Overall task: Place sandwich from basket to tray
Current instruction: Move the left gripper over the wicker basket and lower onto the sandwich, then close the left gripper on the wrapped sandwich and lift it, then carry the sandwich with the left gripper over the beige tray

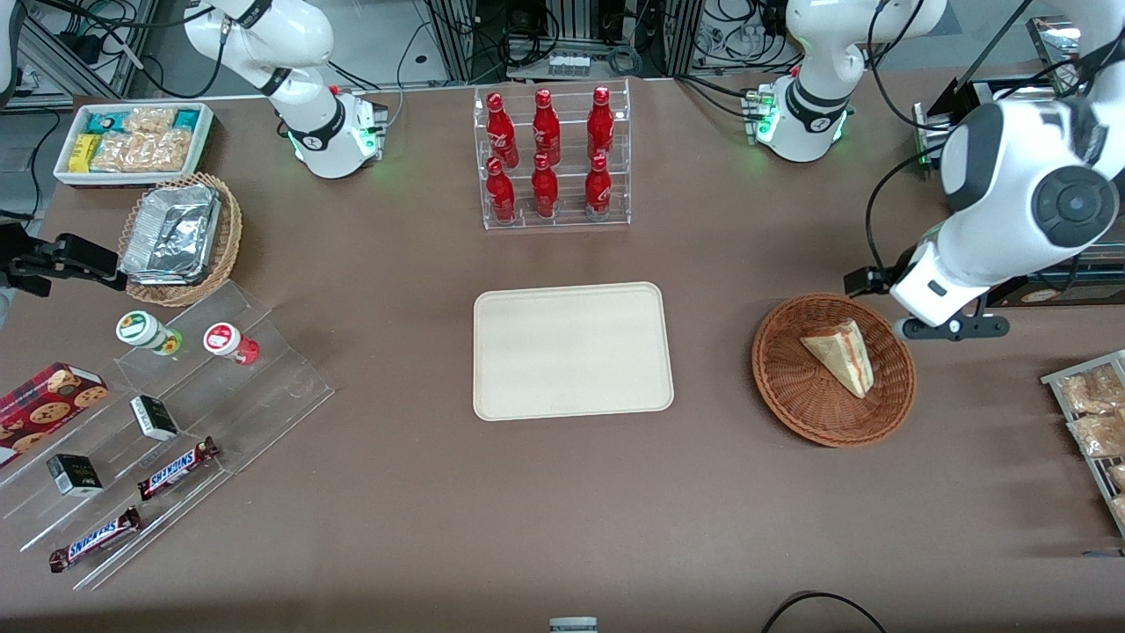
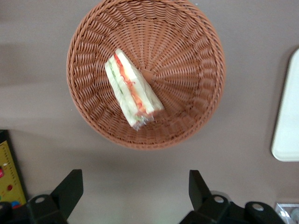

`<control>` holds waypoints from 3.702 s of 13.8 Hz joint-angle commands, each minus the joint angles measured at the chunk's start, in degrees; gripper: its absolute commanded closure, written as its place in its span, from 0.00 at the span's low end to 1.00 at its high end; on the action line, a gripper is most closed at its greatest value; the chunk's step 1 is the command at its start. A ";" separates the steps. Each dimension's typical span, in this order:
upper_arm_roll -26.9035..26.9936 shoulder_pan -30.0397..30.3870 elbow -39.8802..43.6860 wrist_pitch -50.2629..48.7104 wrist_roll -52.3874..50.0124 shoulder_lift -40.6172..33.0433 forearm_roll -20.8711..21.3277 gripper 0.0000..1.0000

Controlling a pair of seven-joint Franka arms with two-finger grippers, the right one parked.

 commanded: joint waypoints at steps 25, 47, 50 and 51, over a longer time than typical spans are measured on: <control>0.21 0.95 -12.21 28.85 -33.44 11.07 0.75 0.41; -4.18 -20.48 10.54 3.27 -28.07 14.92 -3.37 1.00; -4.18 -26.19 14.67 3.97 -32.29 19.31 -4.00 1.00; -4.18 -27.86 17.56 3.89 -33.52 21.77 -4.00 1.00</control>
